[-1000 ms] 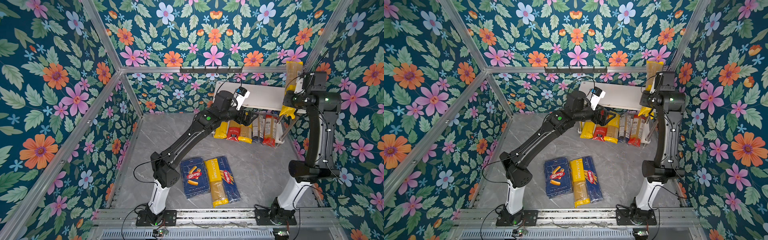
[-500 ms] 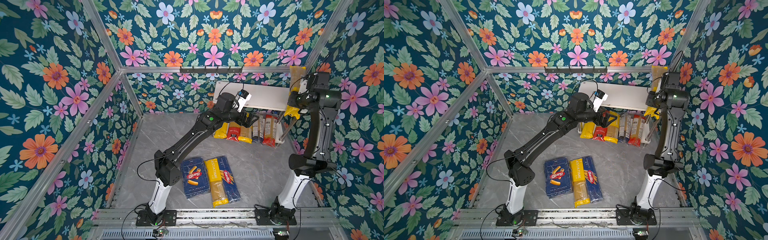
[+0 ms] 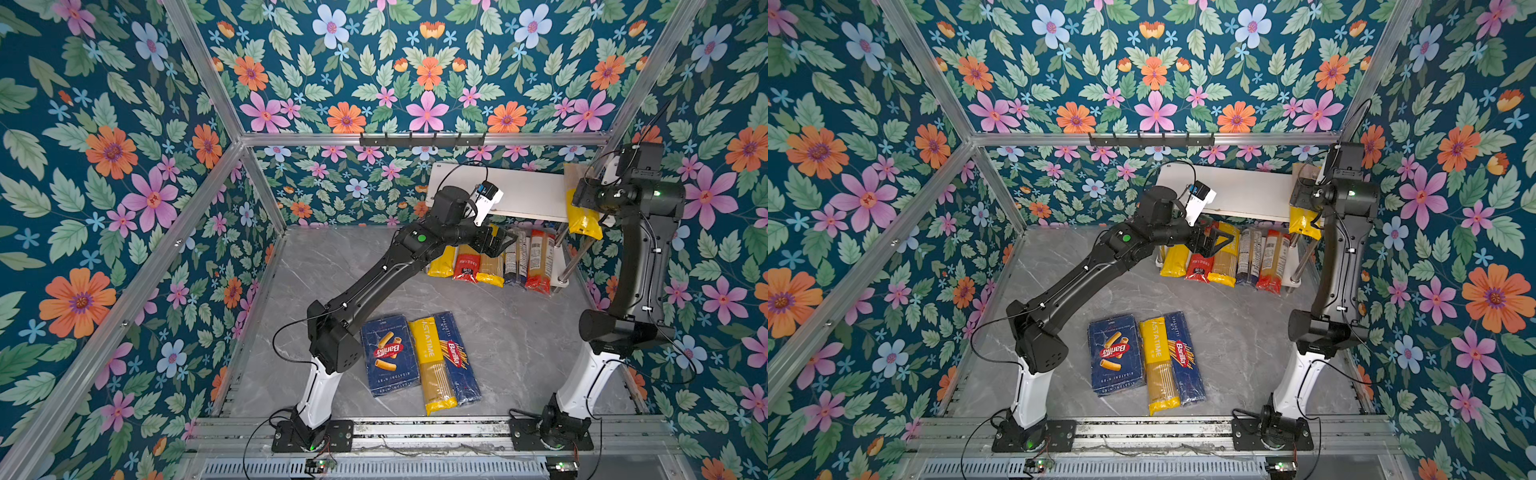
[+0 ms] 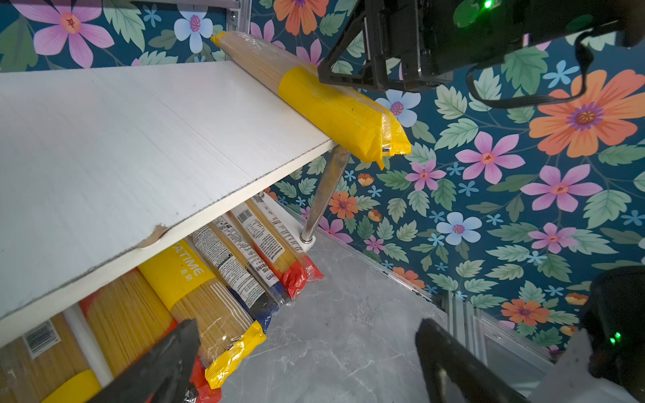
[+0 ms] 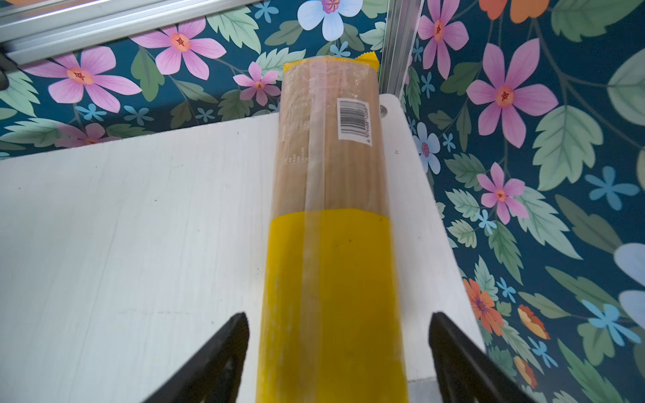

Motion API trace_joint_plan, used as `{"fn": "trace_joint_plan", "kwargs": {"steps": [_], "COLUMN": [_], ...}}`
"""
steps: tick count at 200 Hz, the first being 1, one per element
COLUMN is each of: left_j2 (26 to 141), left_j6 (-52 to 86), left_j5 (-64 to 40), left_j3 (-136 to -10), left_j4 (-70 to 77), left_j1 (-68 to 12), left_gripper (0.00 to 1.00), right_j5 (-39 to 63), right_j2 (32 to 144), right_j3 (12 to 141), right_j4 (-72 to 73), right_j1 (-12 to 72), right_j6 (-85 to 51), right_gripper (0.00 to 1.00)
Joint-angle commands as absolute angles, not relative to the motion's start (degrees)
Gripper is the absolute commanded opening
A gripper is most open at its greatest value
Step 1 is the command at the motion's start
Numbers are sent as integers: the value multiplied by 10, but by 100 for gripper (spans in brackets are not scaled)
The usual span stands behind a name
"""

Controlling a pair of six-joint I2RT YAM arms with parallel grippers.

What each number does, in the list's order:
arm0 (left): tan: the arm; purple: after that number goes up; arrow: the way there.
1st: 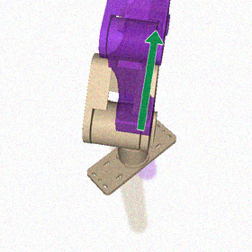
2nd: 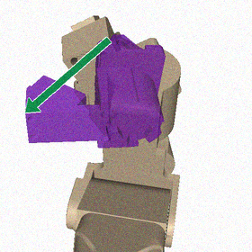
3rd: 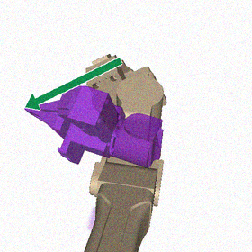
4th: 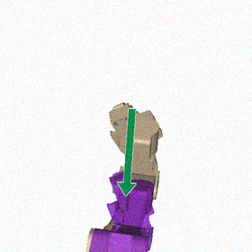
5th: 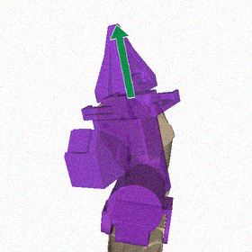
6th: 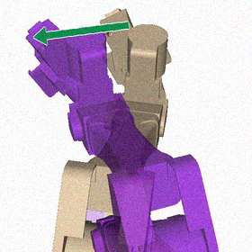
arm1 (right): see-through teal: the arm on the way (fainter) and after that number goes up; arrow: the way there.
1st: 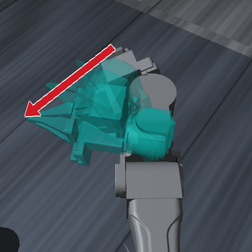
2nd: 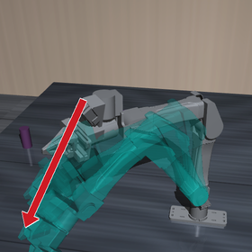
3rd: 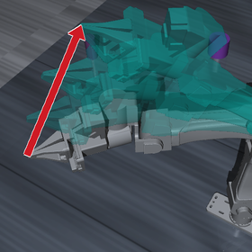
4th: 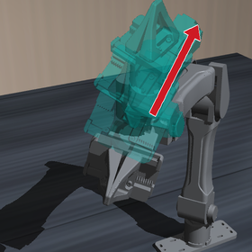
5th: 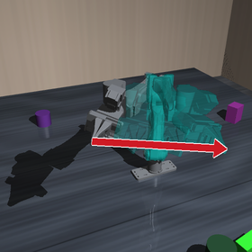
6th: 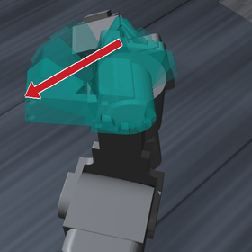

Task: Arrange pasta packages on shelves
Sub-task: Place the pasta bag on the shelf, then pick up the pasta box from the center of the table.

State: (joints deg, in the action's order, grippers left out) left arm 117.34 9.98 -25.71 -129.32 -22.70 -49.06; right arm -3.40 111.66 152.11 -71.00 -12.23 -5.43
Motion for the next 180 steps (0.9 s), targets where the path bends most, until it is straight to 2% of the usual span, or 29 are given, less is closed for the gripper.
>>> {"fn": "trace_joint_plan", "kwargs": {"steps": [1,58,94,142,180], "left_j2": [1160,1110,1048,883,742], "left_j6": [91,92,84,105,159], "left_j5": [-261,-245,-176,-91,-52], "left_j3": [-1283,-1232,-1167,-956,-771], "left_j4": [-211,-208,-233,-216,-201], "left_j1": [-490,-490,-491,-492,-493], "left_gripper": [100,100,100,100,100], "right_j5": [-43,-33,-49,-7,-54], "right_j2": [1101,1006,906,749,663], "right_j3": [1511,1393,1261,1041,889], "right_j4": [-692,-677,-669,-648,-643], "right_j1": [-122,-106,-53,69,187], "right_j6": [-54,-72,-93,-134,-183], "right_gripper": [86,88,88,88,89]}}
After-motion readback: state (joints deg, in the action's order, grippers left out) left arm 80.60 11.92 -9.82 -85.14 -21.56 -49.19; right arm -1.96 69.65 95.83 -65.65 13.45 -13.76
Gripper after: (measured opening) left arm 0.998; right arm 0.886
